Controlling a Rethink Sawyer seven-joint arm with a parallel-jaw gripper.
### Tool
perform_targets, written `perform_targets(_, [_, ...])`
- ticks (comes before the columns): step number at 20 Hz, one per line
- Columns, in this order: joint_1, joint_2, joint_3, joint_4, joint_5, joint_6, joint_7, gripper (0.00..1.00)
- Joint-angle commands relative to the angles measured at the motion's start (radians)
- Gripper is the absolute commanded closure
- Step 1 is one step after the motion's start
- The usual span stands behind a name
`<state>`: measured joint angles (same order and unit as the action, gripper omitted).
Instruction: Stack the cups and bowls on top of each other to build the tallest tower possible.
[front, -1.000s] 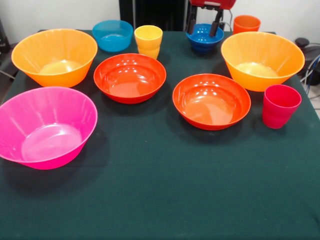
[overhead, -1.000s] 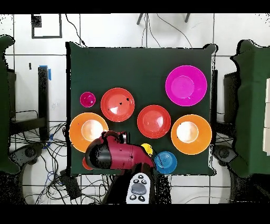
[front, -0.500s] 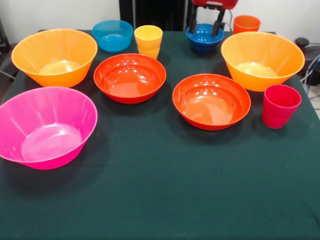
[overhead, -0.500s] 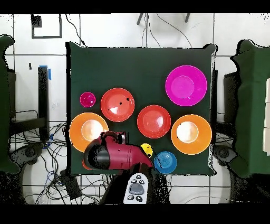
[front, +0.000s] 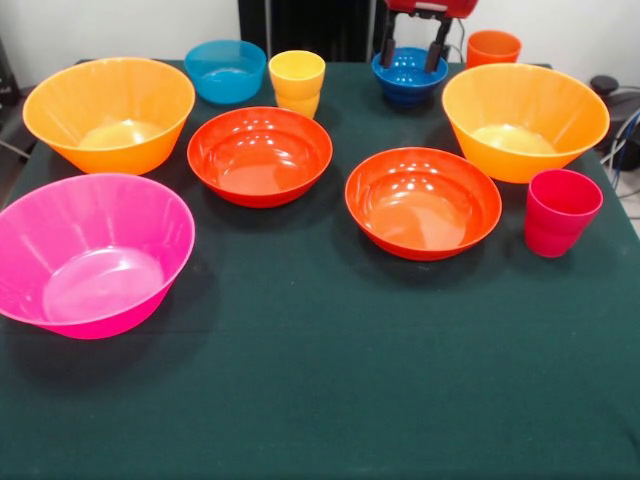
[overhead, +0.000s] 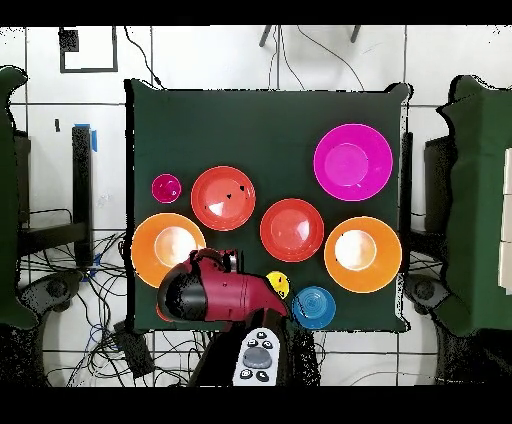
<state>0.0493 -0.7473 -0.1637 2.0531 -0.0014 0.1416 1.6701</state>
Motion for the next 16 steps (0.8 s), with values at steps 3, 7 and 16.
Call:
perform_targets(3, [-0.015,0.053,0.067,-0.051,-0.010,0.010,0.130,0.00])
perform_targets(7, [-0.018,0.056,0.064,-0.046,-0.012,0.001,0.133,0.00])
perform_targets(16, [-0.134,-0.016,0.100,0.034,-0.067,0.013,0.070,0.00])
